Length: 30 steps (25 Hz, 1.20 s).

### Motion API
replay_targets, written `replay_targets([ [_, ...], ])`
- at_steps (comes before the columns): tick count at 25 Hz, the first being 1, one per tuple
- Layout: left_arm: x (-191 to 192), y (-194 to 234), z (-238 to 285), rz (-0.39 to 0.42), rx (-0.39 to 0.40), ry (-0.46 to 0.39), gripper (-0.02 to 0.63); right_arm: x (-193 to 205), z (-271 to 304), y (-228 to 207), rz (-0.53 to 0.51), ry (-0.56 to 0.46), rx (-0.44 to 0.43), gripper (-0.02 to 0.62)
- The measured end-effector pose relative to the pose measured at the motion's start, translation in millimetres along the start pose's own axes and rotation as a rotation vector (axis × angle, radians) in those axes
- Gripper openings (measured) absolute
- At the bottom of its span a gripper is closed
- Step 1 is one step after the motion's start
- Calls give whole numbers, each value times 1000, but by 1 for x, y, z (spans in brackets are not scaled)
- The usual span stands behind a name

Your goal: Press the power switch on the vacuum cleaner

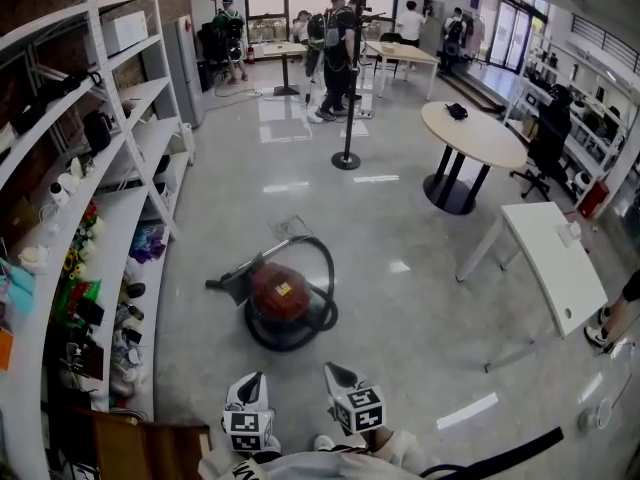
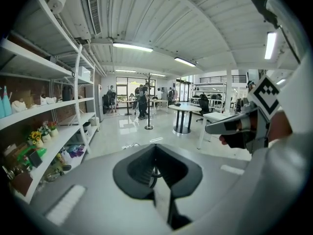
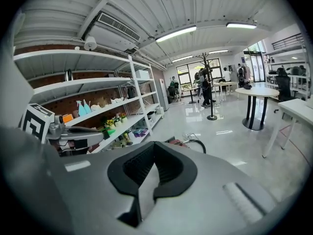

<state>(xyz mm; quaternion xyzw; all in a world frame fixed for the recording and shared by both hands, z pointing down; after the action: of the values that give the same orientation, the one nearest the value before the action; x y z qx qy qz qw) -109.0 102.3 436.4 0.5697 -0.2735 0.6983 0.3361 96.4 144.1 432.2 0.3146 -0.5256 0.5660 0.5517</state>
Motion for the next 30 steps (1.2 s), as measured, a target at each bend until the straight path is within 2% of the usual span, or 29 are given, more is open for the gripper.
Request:
replay_targets([
  [12, 7, 81, -40, -7, 14, -15, 0, 6, 28, 84, -1, -20, 18, 2],
  [17, 7, 105, -59, -6, 42, -34, 0, 5, 27, 114, -14, -63, 59, 0],
  [24, 11, 125, -75, -5, 89, -42, 0, 10, 16, 142, -11, -80, 113, 0],
  [30, 16, 115, -75, -13, 145, -27, 0, 22, -3, 143, -2, -61, 167, 0],
])
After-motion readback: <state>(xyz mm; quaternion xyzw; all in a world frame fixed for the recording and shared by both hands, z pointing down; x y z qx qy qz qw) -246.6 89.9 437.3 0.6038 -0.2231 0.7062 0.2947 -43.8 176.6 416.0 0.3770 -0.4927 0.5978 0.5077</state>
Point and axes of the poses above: the fingertips, and each gripper's own axes: z forward along the fingers, y to its left, x out of its underside, the point moved 7 cm from there along -z, backward along the fingers, and after that the axes turned 13 degrees about -y, right-handed, at the moved point
